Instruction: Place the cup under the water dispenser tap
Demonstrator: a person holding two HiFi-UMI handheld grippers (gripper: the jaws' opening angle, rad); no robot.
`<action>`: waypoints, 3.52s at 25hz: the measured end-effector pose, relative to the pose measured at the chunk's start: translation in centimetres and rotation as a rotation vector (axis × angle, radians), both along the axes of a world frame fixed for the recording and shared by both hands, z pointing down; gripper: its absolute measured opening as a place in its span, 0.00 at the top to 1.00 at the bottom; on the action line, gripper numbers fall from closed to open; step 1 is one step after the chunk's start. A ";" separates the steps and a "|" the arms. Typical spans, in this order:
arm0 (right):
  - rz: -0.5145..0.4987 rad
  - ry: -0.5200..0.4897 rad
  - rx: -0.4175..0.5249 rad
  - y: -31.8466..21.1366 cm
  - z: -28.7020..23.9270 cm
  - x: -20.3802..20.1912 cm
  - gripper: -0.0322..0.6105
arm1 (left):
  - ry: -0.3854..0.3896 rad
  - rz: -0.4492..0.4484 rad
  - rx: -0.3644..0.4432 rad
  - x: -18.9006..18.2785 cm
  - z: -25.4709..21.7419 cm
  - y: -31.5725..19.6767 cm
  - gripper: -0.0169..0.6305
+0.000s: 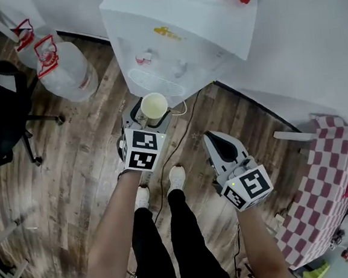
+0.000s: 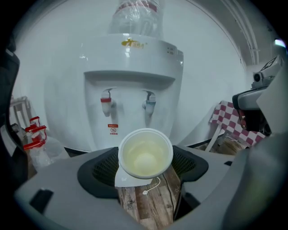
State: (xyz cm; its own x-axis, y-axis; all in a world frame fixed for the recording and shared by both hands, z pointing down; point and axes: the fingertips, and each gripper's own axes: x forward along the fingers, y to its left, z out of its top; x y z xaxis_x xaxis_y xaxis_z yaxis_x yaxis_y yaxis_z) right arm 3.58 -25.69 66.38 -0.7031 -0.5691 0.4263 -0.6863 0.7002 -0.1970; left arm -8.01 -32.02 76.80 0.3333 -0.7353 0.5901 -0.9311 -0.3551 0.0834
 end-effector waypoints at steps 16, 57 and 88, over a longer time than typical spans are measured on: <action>0.041 0.024 0.017 -2.6 6.9 -0.6 0.93 | -0.133 0.228 0.017 4.1 7.8 -6.9 0.40; 0.129 -0.034 -0.066 2.5 3.9 1.1 0.93 | -0.093 0.206 -0.002 2.2 2.7 -4.2 0.47; 0.226 -0.124 -0.038 12.2 -17.6 0.4 0.93 | 0.131 0.110 0.076 -0.9 -26.3 16.0 0.95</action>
